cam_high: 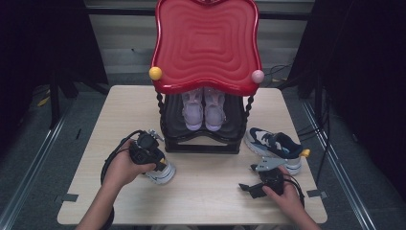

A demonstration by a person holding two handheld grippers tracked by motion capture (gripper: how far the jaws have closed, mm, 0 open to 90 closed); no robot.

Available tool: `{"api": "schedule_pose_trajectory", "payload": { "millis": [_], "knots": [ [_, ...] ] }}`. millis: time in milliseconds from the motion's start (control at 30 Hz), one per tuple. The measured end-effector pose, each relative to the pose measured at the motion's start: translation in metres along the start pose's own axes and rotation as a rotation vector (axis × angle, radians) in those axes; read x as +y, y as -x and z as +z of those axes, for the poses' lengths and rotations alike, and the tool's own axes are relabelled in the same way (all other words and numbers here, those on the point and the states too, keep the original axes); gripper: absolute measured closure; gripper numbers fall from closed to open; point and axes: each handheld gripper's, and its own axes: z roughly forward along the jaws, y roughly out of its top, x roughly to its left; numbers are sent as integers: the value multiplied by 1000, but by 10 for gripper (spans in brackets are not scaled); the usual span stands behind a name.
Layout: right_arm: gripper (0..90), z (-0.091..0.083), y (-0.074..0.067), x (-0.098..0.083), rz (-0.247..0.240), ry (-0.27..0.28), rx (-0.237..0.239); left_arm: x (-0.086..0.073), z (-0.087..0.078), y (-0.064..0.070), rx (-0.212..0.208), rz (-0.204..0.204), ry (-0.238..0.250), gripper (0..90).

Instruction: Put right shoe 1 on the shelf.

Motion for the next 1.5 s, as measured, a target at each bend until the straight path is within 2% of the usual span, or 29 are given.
{"api": "schedule_pose_trajectory", "payload": {
  "millis": [67,100,167,333,400,533,633,700,800,967,1133,1233,1300,1500],
  "knots": [
    [124,0,0,0,-1,0,0,0,-2,2,10,6,-15,663],
    [124,0,0,0,0,1,0,0,-3,3,21,17,-18,677],
    [124,0,0,0,0,0,0,-2,-4,7,27,15,-34,695],
    [124,0,0,0,0,0,0,-5,-6,13,6,43,-63,692],
    [124,0,0,0,0,0,0,-4,-5,12,-9,30,-67,662],
    [124,0,0,0,0,0,0,2,-1,11,-6,25,-99,571],
    [124,0,0,0,0,0,0,6,6,10,-13,31,-146,571],
    [124,0,0,0,-1,1,0,9,11,10,-23,6,-163,572],
    [124,0,0,0,-2,1,0,14,16,7,-25,11,-193,583],
    [124,0,0,0,-1,1,1,17,23,6,-29,-9,-223,590],
    [124,0,0,0,0,0,0,18,26,6,-43,-43,-231,605],
    [124,0,0,0,-1,1,1,19,27,5,-38,-30,-251,609],
    [124,0,0,0,0,0,0,20,28,5,-44,-46,-258,622],
    [124,0,0,0,0,0,0,20,26,7,-51,-58,-274,706]
  ]
}}
